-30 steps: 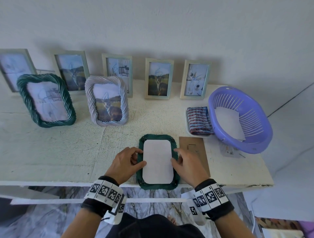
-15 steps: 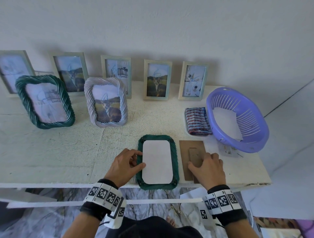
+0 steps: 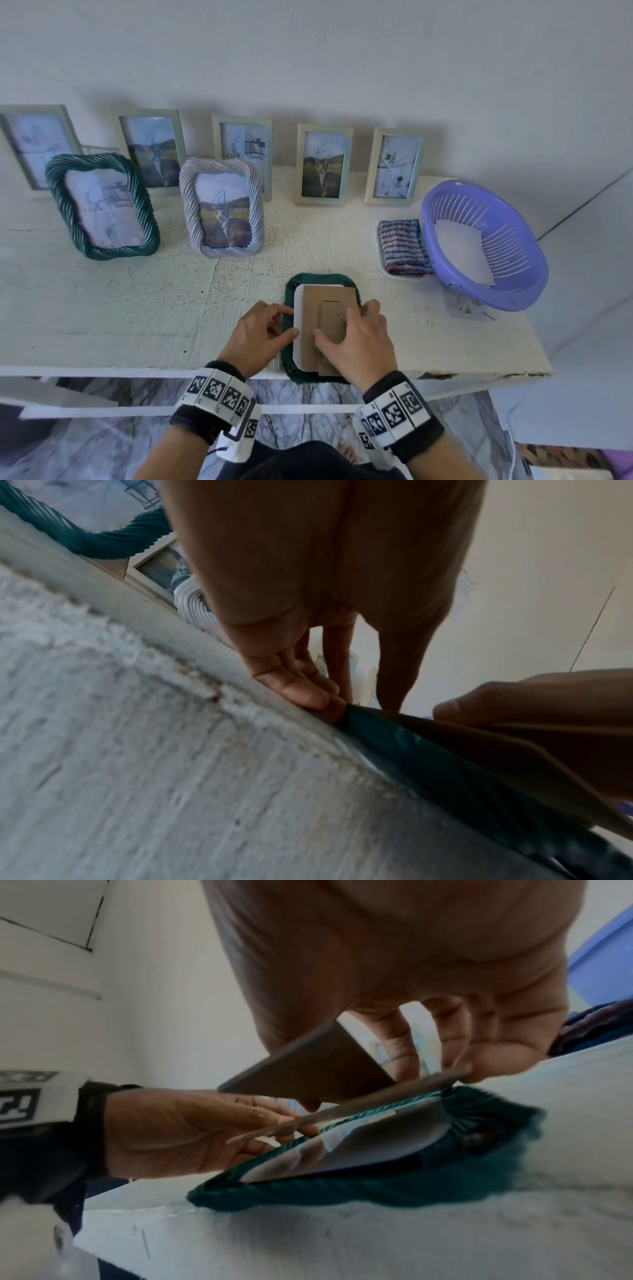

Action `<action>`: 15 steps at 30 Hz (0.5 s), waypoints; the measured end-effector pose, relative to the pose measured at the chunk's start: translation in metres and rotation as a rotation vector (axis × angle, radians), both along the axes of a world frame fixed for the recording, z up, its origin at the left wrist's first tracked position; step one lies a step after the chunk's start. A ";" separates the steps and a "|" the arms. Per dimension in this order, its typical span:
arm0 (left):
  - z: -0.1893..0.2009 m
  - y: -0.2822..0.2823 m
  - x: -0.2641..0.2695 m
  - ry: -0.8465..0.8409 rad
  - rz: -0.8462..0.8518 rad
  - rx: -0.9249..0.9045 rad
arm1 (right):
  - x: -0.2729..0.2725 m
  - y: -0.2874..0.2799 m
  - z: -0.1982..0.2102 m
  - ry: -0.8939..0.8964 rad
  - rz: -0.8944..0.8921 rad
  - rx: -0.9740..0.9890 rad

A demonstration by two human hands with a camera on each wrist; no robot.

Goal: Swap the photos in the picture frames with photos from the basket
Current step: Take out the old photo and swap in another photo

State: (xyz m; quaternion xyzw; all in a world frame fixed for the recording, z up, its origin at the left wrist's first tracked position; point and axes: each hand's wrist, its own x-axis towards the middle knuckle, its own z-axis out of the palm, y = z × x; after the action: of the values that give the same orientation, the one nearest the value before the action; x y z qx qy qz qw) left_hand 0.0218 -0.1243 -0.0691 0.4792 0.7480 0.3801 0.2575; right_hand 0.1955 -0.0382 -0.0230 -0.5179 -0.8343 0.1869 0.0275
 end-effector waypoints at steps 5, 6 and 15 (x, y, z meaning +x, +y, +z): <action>-0.002 0.000 0.000 0.042 -0.009 0.006 | -0.011 -0.003 -0.004 -0.014 0.018 0.026; -0.002 0.000 0.000 0.046 -0.010 0.004 | -0.012 -0.003 -0.005 -0.016 0.016 0.026; -0.002 0.000 0.001 0.055 -0.018 -0.005 | -0.014 -0.003 -0.009 -0.058 0.022 0.027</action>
State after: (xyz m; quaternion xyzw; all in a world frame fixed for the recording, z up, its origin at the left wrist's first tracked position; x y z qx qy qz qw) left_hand 0.0224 -0.1240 -0.0713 0.4954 0.7515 0.3627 0.2414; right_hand 0.1816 -0.0412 -0.0321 -0.5135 -0.8429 0.1607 0.0084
